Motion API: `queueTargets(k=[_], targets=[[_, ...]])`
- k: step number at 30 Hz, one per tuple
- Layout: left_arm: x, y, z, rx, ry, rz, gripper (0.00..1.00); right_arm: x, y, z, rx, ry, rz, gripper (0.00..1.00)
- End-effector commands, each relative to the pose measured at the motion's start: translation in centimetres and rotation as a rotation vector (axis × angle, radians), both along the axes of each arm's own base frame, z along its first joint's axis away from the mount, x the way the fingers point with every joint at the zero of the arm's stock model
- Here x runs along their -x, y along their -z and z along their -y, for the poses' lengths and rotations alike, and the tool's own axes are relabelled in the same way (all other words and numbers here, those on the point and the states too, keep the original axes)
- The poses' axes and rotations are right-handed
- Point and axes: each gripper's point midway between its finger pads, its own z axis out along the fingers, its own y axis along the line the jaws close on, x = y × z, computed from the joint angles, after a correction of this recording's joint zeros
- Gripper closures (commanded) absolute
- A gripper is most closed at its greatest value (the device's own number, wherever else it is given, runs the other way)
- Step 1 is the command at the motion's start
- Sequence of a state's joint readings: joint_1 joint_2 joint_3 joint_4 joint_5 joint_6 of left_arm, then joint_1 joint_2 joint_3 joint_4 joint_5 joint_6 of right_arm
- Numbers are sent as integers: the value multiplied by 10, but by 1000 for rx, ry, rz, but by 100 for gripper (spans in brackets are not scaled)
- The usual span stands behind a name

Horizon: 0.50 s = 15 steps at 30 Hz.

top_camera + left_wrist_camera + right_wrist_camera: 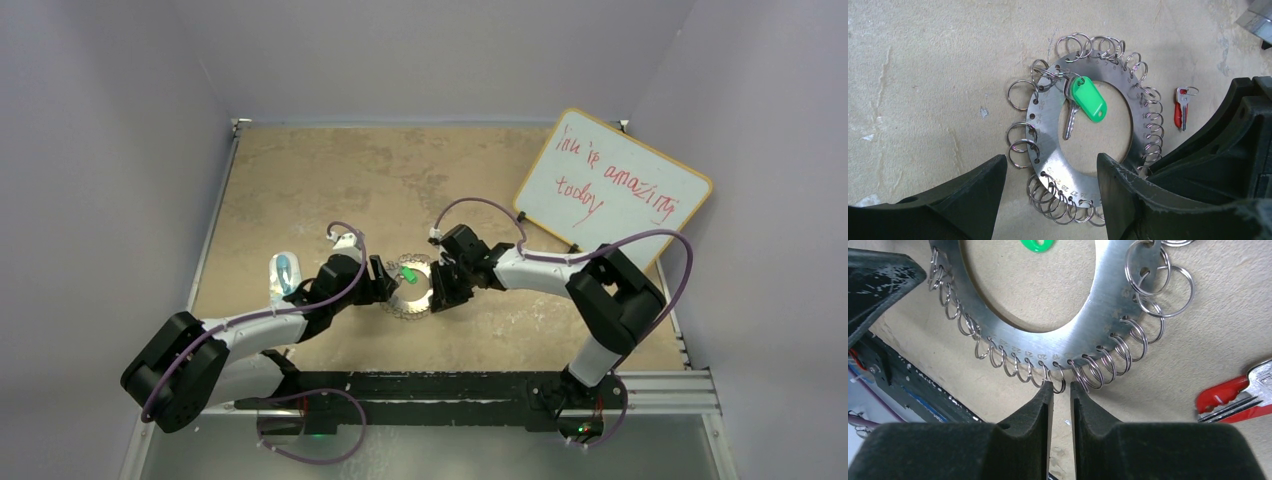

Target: Put the keys on the keyring

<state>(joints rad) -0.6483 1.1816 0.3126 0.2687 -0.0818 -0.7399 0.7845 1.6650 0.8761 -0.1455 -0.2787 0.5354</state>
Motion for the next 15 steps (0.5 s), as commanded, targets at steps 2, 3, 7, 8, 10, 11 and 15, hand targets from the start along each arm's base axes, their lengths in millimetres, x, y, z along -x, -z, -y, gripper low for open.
queueTargets(k=[2, 3, 7, 8, 10, 11, 15], targets=[[-8, -14, 6, 24, 7, 47, 36, 5, 10, 2, 8, 12, -24, 84], [-8, -14, 5, 24, 5, 48, 36, 5, 10, 3, 8, 13, -24, 85], [-8, -16, 5, 27, 4, 52, 36, 3, 8, 2, -3, 20, -7, 89], [-8, -17, 5, 27, 4, 53, 36, 2, 7, 1, -8, 25, -2, 88], [-9, -18, 6, 27, 5, 56, 36, -1, 4, -1, -25, 32, 12, 86], [-8, -18, 5, 26, 4, 56, 36, -3, 2, -2, -33, 37, 20, 83], [-9, -20, 4, 24, 2, 62, 36, -3, 1, -7, -61, 32, 27, 77]])
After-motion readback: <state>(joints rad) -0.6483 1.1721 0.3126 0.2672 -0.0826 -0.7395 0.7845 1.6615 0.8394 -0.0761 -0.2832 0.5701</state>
